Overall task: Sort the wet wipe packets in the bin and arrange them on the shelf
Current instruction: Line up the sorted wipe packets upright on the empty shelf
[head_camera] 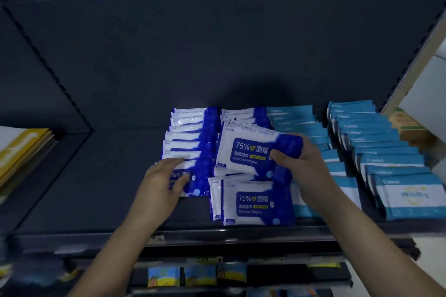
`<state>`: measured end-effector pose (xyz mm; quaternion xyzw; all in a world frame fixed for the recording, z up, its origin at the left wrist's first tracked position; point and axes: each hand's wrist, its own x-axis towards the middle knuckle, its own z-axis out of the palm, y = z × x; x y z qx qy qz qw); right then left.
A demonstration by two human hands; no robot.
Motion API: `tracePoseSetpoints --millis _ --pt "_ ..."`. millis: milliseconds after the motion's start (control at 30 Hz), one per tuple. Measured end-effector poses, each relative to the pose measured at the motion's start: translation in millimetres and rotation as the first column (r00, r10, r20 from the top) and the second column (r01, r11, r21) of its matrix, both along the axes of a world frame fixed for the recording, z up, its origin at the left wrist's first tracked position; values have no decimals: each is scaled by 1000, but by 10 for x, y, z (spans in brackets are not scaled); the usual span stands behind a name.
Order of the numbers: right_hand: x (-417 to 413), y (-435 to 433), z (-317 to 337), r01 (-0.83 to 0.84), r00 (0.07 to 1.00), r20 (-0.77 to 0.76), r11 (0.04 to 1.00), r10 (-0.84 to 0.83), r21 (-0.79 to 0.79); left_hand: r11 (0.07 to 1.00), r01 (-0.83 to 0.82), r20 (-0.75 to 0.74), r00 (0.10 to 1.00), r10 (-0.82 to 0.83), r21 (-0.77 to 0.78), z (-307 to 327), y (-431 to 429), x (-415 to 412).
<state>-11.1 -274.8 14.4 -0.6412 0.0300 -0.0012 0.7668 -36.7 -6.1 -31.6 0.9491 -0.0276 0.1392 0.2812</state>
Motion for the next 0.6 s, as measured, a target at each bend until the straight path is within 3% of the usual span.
tracePoseSetpoints --millis 167,267,333,500,600 --pt "-163 671 -123 -192 981 -12 969 192 -157 990 -131 -101 987 125 -56 -15 475 -138" --pt "-207 1038 -270 -286 958 -46 936 282 -204 966 -191 -128 977 170 -173 -55 678 -192" --pt "-210 1226 -354 -297 954 -68 897 292 -326 942 -201 -138 976 168 -269 -60 751 -217" --pt "-200 1427 -399 -184 975 -29 726 221 -663 914 43 -275 947 -166 -403 49 712 -356" --pt "-219 1451 -379 -146 967 34 658 253 -739 894 73 -300 927 -224 -442 28 709 -351"
